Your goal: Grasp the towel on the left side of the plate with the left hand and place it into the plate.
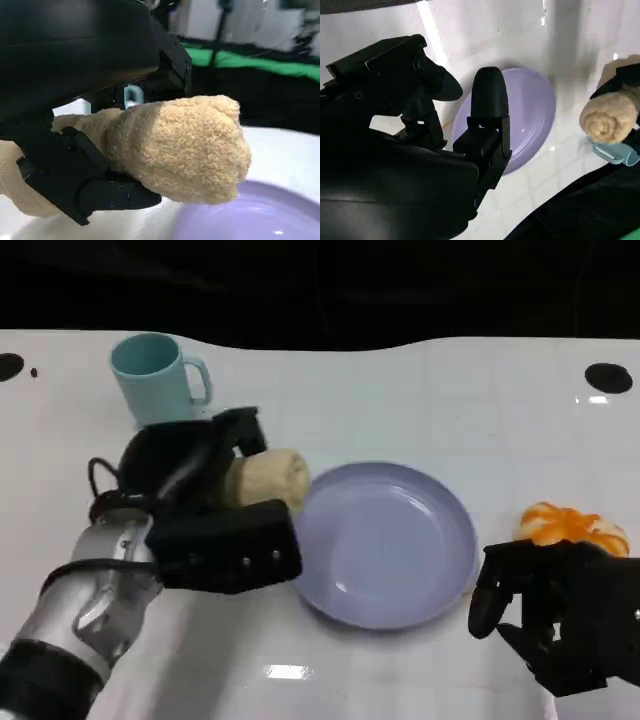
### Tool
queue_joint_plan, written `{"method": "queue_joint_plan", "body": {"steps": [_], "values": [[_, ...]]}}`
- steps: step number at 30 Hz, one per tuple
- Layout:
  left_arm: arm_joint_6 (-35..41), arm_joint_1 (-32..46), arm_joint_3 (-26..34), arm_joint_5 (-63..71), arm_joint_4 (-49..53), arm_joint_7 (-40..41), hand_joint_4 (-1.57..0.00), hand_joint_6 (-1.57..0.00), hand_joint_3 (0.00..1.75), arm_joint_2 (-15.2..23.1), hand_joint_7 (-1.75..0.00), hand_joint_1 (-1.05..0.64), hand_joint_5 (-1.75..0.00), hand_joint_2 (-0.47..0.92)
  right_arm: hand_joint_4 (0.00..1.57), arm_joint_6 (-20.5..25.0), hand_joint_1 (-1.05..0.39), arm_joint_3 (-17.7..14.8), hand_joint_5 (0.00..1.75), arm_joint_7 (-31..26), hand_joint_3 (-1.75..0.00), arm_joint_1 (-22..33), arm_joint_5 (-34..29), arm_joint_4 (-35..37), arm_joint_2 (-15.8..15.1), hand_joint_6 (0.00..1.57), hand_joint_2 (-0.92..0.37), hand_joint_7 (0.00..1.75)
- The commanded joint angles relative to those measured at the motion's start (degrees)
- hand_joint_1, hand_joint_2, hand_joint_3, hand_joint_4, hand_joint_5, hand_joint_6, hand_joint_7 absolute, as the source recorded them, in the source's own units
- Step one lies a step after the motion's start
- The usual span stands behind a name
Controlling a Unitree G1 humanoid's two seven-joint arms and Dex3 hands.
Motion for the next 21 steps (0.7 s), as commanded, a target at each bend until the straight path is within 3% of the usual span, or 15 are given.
{"method": "queue_joint_plan", "body": {"steps": [1, 6, 14, 15, 18, 20, 21], "values": [[-0.1, -0.3, -1.1, 0.4, -3.7, -2.2, -0.89, -0.63, 1.03, -1.8, -1.75, -0.2, -1.75, 0.47, 0.7, -0.3, 0.0, -0.2, 1.73, 0.1, -1.03, 0.1, 0.0, -0.3, -0.8, 0.69, -0.6, 1.4], [-0.6, -2.1, -3.9, 2.8, -2.3, -2.0, -0.93, -0.63, 1.05, -4.7, -1.75, -0.22, -1.75, 0.41, 0.71, -0.3, 0.0, 0.0, 1.73, 0.1, -1.03, 0.0, 0.0, -0.3, -0.7, 0.69, -0.6, 1.41], [-0.5, -4.6, -8.4, 7.2, 3.2, -0.6, -0.89, -0.6, 0.83, -9.4, -1.7, -0.21, -1.75, 0.48, 0.72, -1.6, 0.0, 0.5, 1.73, 0.1, -1.04, -0.3, -0.7, 0.6, -1.0, 0.69, -0.59, 1.4], [-0.5, -4.8, -8.7, 7.4, 4.0, -0.5, -0.89, -0.61, 0.77, -9.9, -1.62, -0.21, -1.75, 0.51, 0.72, -1.7, 0.0, 0.6, 1.73, 0.1, -1.04, -0.3, -0.7, 0.7, -1.0, 0.69, -0.59, 1.4], [0.5, -5.5, -9.3, 7.8, 5.8, -1.4, -0.88, -0.85, 0.37, -11.3, -0.71, -0.24, -1.75, 0.74, 0.72, -1.3, -0.01, 0.6, 1.74, 0.1, -1.04, -0.3, -0.6, 0.7, -0.7, 0.69, -0.59, 1.4], [2.2, -6.1, -9.7, 7.6, 7.0, -3.3, -0.78, -0.96, 0.17, -12.6, -0.39, -0.26, -1.68, 0.87, 0.71, -1.6, -0.01, 0.8, 1.74, 0.1, -1.04, -0.3, -0.8, 0.7, -0.9, 0.69, -0.59, 1.4], [3.4, -6.4, -9.9, 7.5, 7.5, -4.4, -0.72, -0.96, 0.14, -13.2, -0.33, -0.26, -1.61, 0.9, 0.71, -1.7, -0.01, 0.9, 1.74, 0.1, -1.03, -0.3, -0.9, 0.7, -1.0, 0.69, -0.6, 1.4]]}}
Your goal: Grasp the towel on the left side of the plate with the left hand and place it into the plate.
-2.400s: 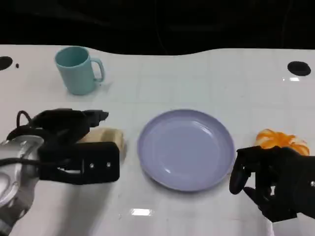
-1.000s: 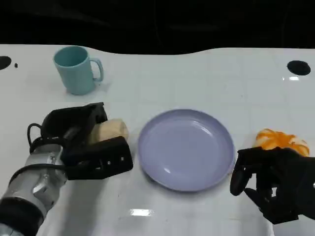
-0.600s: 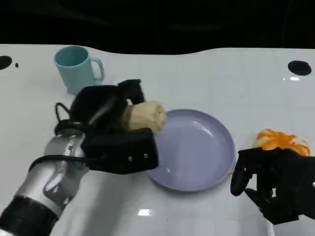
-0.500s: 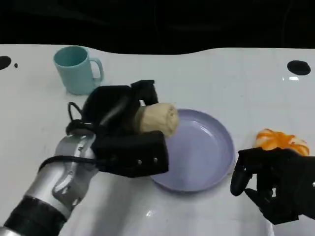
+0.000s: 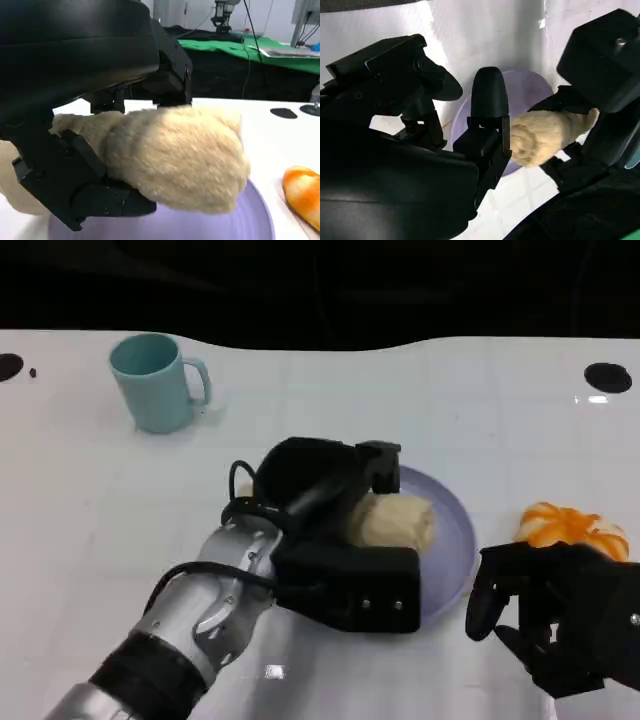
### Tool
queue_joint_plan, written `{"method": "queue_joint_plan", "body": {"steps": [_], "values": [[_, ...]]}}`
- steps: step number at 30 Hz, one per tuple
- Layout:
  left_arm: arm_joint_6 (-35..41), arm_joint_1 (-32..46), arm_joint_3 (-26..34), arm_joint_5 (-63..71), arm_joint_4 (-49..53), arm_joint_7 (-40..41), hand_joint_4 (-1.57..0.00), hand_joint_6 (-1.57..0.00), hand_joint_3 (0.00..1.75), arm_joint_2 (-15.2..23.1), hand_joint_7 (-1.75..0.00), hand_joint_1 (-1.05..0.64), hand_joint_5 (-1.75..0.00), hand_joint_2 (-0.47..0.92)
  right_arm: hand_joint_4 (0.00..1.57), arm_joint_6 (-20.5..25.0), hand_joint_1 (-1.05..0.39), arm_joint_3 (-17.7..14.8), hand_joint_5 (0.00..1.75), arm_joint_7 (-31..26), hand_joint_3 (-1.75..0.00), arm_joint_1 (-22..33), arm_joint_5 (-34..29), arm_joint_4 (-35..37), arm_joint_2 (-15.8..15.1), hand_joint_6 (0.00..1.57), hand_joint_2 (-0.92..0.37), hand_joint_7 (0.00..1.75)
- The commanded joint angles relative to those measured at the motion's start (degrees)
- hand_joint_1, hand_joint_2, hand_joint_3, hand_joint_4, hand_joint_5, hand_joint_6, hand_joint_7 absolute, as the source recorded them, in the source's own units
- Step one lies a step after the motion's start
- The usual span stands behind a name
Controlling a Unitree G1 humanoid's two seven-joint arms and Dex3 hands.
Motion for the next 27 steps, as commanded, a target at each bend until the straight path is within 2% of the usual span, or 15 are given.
{"method": "queue_joint_plan", "body": {"steps": [1, 2, 3, 4, 6, 8, 9, 13, 17, 20, 23, 27], "values": [[4.0, -2.0, -0.7, 0.0, 2.3, -3.8, -0.67, -0.95, 0.14, -1.7, -0.27, -0.26, -1.5, 0.91, 0.71, -0.5, -0.01, 0.4, 1.74, 0.1, -1.03, -0.2, -0.6, -0.1, -1.0, 0.69, -0.6, 1.4], [5.3, -2.4, -1.0, 0.1, 2.5, -5.2, -0.63, -0.93, 0.14, -2.1, -0.24, -0.26, -1.43, 0.91, 0.72, -0.4, -0.01, 0.5, 1.74, 0.1, -1.03, -0.2, -0.6, -0.2, -0.9, 0.69, -0.59, 1.4], [6.6, -2.9, -1.3, 0.2, 2.7, -6.7, -0.53, -0.83, 0.16, -2.5, -0.16, -0.28, -1.29, 0.92, 0.71, -0.3, -0.01, 0.5, 1.74, 0.1, -1.03, -0.1, -0.6, -0.3, -0.9, 0.69, -0.59, 1.39], [7.8, -3.4, -1.7, 0.4, 2.8, -8.2, -0.48, -0.76, 0.18, -2.7, -0.1, -0.29, -1.13, 0.92, 0.71, 0.0, -0.01, 0.6, 1.73, 0.1, -1.03, -0.1, -0.7, -0.5, -0.8, 0.69, -0.6, 1.39], [9.6, -4.2, -2.1, 0.6, 2.9, -10.3, -0.35, -0.5, 0.17, -3.0, -0.02, -0.34, -0.71, 0.92, 0.71, 0.4, -0.01, 0.6, 1.73, 0.2, -1.03, -0.1, -0.7, -0.7, -0.8, 0.68, -0.6, 1.39], [10.4, -4.3, -2.5, 1.0, 2.4, -11.3, -0.21, -0.33, 0.15, -2.7, 0.0, -0.43, -0.52, 0.92, 0.71, 0.8, -0.01, 0.8, 1.74, 0.2, -1.01, -0.2, -0.9, -0.9, -0.8, 0.68, -0.61, 1.39], [10.7, -4.2, -2.7, 1.2, 2.1, -11.6, -0.17, -0.28, 0.14, -2.4, 0.0, -0.47, -0.48, 0.92, 0.7, 1.0, -0.01, 0.9, 1.74, 0.1, -1.01, -0.3, -1.0, -1.0, -0.8, 0.68, -0.61, 1.39], [11.0, -3.4, -3.3, 1.6, 0.3, -12.4, -0.08, -0.19, 0.12, -1.0, 0.0, -0.59, -0.44, 0.92, 0.71, 0.4, -0.01, 0.6, 1.74, 0.1, -1.0, -0.3, -0.5, -0.5, -0.6, 0.69, -0.62, 1.39], [10.5, -2.0, -2.8, 0.8, -3.6, -14.3, -0.12, -0.22, 0.14, 0.7, -0.02, -0.62, -0.48, 0.92, 0.71, 0.2, -0.01, 0.4, 1.74, 0.2, -1.01, -0.2, -0.3, -0.5, -0.7, 0.68, -0.61, 1.4], [11.0, -0.4, -0.8, -1.9, -8.9, -17.8, -0.15, -0.25, 0.14, 2.3, -0.04, -0.58, -0.5, 0.92, 0.7, 0.0, -0.01, 0.3, 1.73, 0.3, -1.01, -0.3, -0.1, -0.2, -0.7, 0.68, -0.61, 1.4], [12.0, 1.0, 1.8, -5.3, -16.0, -23.9, -0.2, -0.32, 0.17, 5.0, -0.06, -0.51, -0.53, 0.92, 0.7, 0.1, -0.02, 0.3, 1.73, 0.3, -1.01, -0.5, -0.3, -0.1, -0.9, 0.67, -0.61, 1.4], [13.7, 2.6, 5.7, -11.6, -22.4, -31.0, -0.4, -0.48, 0.22, 7.4, -0.1, -0.47, -0.58, 0.92, 0.7, -0.8, -0.01, 0.3, 1.73, 0.3, -1.02, -0.4, -0.3, 0.3, -1.1, 0.68, -0.61, 1.4]]}}
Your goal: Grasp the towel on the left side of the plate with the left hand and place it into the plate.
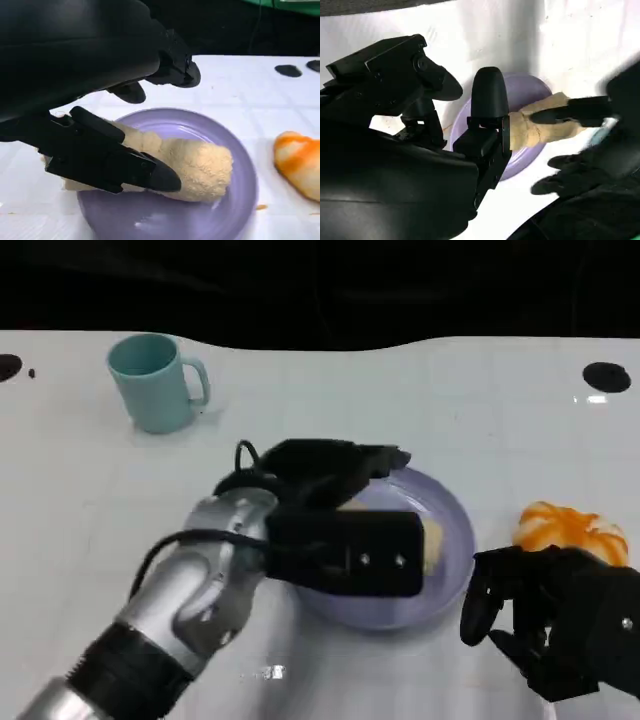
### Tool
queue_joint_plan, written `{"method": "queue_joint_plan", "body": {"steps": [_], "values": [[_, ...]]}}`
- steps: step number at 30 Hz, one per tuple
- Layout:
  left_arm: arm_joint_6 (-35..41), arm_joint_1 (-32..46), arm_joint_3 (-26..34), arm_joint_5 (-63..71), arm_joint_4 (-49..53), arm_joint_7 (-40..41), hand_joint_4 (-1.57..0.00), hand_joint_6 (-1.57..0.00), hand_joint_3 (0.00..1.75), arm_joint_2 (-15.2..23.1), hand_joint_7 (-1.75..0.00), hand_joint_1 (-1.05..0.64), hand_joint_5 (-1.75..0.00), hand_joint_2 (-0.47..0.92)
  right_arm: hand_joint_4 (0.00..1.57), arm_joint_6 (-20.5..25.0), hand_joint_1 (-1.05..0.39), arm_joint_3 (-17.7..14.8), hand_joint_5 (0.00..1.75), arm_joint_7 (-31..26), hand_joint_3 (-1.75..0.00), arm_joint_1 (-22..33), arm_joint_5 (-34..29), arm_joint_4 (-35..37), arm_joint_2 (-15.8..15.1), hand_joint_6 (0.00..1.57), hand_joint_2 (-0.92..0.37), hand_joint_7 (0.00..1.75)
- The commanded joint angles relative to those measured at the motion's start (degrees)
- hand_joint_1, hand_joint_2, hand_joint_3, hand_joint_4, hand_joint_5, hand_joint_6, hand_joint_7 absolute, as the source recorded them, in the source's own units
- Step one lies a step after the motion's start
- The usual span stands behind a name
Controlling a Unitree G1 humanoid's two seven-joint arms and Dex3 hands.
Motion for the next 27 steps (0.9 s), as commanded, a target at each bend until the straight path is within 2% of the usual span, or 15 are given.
{"method": "queue_joint_plan", "body": {"steps": [1, 3, 6, 7, 10, 13, 14, 15, 18, 21, 23, 27], "values": [[3.1, 2.5, 5.1, -7.0, -7.2, -8.1, -0.46, -0.51, 0.23, 3.3, -0.09, -0.47, -0.56, 0.92, 0.7, -1.1, -0.01, -0.8, 1.73, 0.2, -1.02, -0.2, 0.1, 0.4, -1.0, 0.68, -0.61, 1.4], [7.7, 3.7, 8.0, -11.3, -11.3, -12.4, -0.55, -0.55, 0.26, 3.8, -0.07, -0.45, -0.51, 0.92, 0.71, -1.2, -0.01, -0.8, 1.73, 0.1, -1.03, -0.1, 0.1, 0.5, -1.0, 0.68, -0.61, 1.4], [13.4, 6.3, 12.3, -17.5, -17.9, -16.8, -0.6, -0.57, 0.28, 5.1, -0.07, -0.42, -0.51, 0.92, 0.71, -1.3, -0.01, -0.7, 1.74, 0.0, -1.04, -0.2, 0.0, 0.6, -0.9, 0.68, -0.6, 1.4], [14.5, 7.1, 13.2, -19.1, -19.5, -17.6, -0.61, -0.58, 0.29, 5.5, -0.06, -0.4, -0.63, 0.92, 0.72, -1.3, -0.01, -0.7, 1.74, 0.0, -1.04, -0.3, -0.1, 0.6, -0.9, 0.68, -0.6, 1.4], [16.7, 11.3, 17.3, -24.6, -25.5, -18.4, -0.61, -0.66, 0.3, 6.5, -0.08, -0.35, -0.73, 0.92, 0.72, -1.4, -0.01, -0.6, 1.73, 0.0, -1.05, -0.5, 0.0, 0.8, -0.8, 0.69, -0.59, 1.4], [16.1, 16.9, 21.8, -30.2, -30.7, -17.0, -0.67, -0.84, 0.29, 6.3, -0.16, -0.23, -0.83, 0.92, 0.72, -1.4, -0.01, -0.5, 1.73, 0.1, -1.06, -0.7, 0.0, 0.9, -0.8, 0.69, -0.58, 1.4], [15.6, 18.9, 23.2, -32.3, -32.1, -16.8, -0.66, -0.89, 0.32, 6.2, -0.2, -0.2, -0.95, 0.91, 0.71, -1.0, -0.01, -0.4, 1.73, 0.1, -1.06, -0.7, 0.0, 0.7, -0.8, 0.69, -0.58, 1.4], [15.3, 20.7, 24.4, -34.1, -33.4, -16.6, -0.65, -0.93, 0.42, 6.1, -0.3, -0.17, -1.1, 0.87, 0.71, -0.7, -0.01, -0.4, 1.73, 0.1, -1.06, -0.8, -0.1, 0.6, -0.8, 0.69, -0.59, 1.4], [17.9, 25.8, 27.8, -39.2, -38.0, -16.1, -0.7, -0.86, 0.89, 6.3, -0.74, -0.14, -1.29, 0.62, 0.7, -0.2, -0.01, -0.3, 1.74, 0.2, -1.03, -1.0, -0.2, 0.5, -0.9, 0.68, -0.6, 1.39], [25.1, 30.5, 31.8, -45.6, -43.5, -14.6, -0.71, -0.77, 1.11, 5.2, -1.06, -0.12, -1.46, 0.55, 0.7, -0.7, -0.01, -0.4, 1.74, 0.3, -1.02, -1.0, -0.1, 0.9, -1.1, 0.68, -0.61, 1.39], [29.7, 32.4, 34.2, -49.9, -45.7, -13.3, -0.71, -0.75, 1.21, 4.2, -1.14, -0.11, -1.53, 0.52, 0.7, -1.0, -0.01, -0.4, 1.73, 0.2, -1.02, -0.9, -0.1, 1.1, -1.1, 0.68, -0.62, 1.39], [37.1, 33.8, 36.7, -55.5, -48.3, -10.9, -0.74, -0.77, 1.36, 4.7, -1.3, -0.11, -1.69, 0.47, 0.7, -1.5, -0.01, -0.8, 1.73, 0.1, -1.02, -0.7, 0.2, 1.5, -1.0, 0.68, -0.61, 1.39]]}}
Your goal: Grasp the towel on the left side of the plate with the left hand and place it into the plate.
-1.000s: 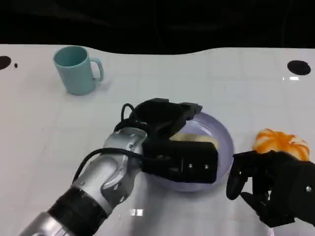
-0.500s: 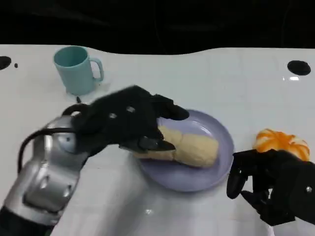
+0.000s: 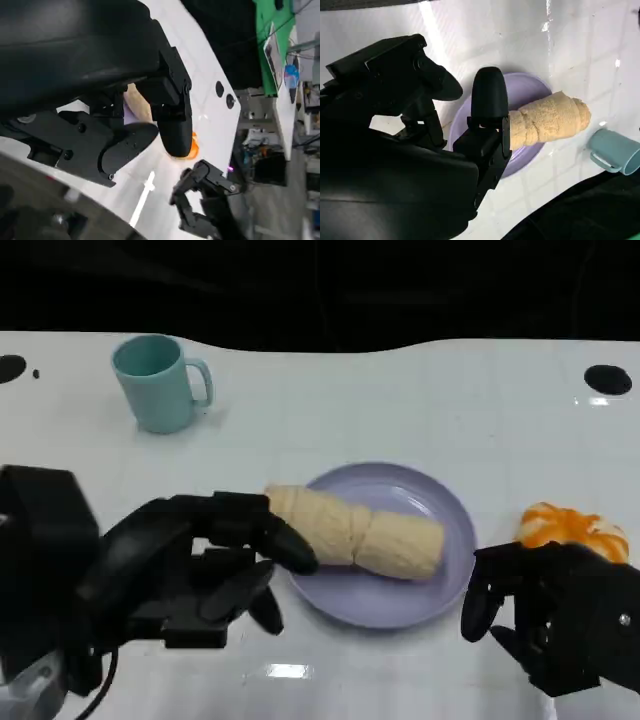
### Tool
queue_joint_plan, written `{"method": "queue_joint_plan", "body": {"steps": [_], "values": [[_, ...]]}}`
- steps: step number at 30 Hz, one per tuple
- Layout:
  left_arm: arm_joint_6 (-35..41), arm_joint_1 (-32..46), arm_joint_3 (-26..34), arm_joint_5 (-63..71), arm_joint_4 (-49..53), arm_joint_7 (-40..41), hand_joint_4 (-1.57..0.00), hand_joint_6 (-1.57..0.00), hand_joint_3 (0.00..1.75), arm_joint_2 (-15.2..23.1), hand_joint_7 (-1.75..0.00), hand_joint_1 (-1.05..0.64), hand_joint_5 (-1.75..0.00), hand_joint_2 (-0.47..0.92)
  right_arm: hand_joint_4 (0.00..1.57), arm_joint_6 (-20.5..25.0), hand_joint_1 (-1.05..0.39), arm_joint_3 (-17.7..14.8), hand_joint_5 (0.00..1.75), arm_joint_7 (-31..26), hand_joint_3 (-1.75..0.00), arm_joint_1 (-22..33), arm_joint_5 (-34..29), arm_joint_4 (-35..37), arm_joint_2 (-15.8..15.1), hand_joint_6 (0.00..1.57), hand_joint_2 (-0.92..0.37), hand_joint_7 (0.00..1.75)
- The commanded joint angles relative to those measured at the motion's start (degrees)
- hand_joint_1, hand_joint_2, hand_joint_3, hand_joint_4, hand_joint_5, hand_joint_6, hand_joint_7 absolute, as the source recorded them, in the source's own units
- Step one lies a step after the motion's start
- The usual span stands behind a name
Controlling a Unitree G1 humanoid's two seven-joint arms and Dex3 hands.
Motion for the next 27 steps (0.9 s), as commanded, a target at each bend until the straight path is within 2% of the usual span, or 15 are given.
{"method": "queue_joint_plan", "body": {"steps": [1, 5, 8, 13, 22, 27], "values": [[6.8, 1.7, 2.9, -5.1, -3.2, 3.1, -0.74, -0.76, 1.37, 1.0, -1.33, -0.11, -1.71, 0.47, 0.7, -0.9, -0.01, -1.2, 1.73, 0.1, -1.02, 0.2, 0.5, 0.5, -0.6, 0.68, -0.61, 1.39], [12.4, 1.9, 3.4, -7.5, -3.5, 5.8, -0.77, -0.74, 1.27, 2.3, -1.51, -0.12, -1.74, 0.54, 0.71, -1.6, 0.0, -1.7, 1.74, 0.1, -1.02, 0.5, 0.7, 0.6, -0.8, 0.69, -0.6, 1.39], [14.5, 0.6, 2.7, -8.4, -1.2, 6.9, -0.83, -0.76, 1.27, 3.3, -1.61, -0.11, -1.75, 0.53, 0.71, -1.8, 0.0, -2.1, 1.74, 0.2, -1.03, 0.7, 1.0, 0.7, -1.0, 0.69, -0.6, 1.39], [15.1, -0.7, 2.3, -9.8, 1.9, 7.6, -0.83, -0.73, 1.29, 3.5, -1.65, -0.11, -1.75, 0.53, 0.71, -1.7, -0.01, -2.8, 1.74, 0.5, -1.03, 1.0, 1.1, 0.6, -1.4, 0.69, -0.6, 1.39], [12.4, -0.9, 0.3, -9.3, 4.8, 8.2, -0.83, -0.72, 1.33, 4.8, -1.68, -0.11, -1.75, 0.49, 0.73, -5.6, 0.01, -3.2, 1.71, 0.2, -1.07, 1.5, 1.0, 2.8, -1.5, 0.71, -0.57, 1.39], [12.1, -0.8, 0.2, -9.8, 5.3, 8.7, -0.83, -0.72, 1.35, 4.8, -1.68, -0.1, -1.75, 0.49, 0.72, -4.8, 0.0, -3.5, 1.72, 0.4, -1.06, 1.6, 1.3, 2.4, -1.3, 0.7, -0.58, 1.39]]}}
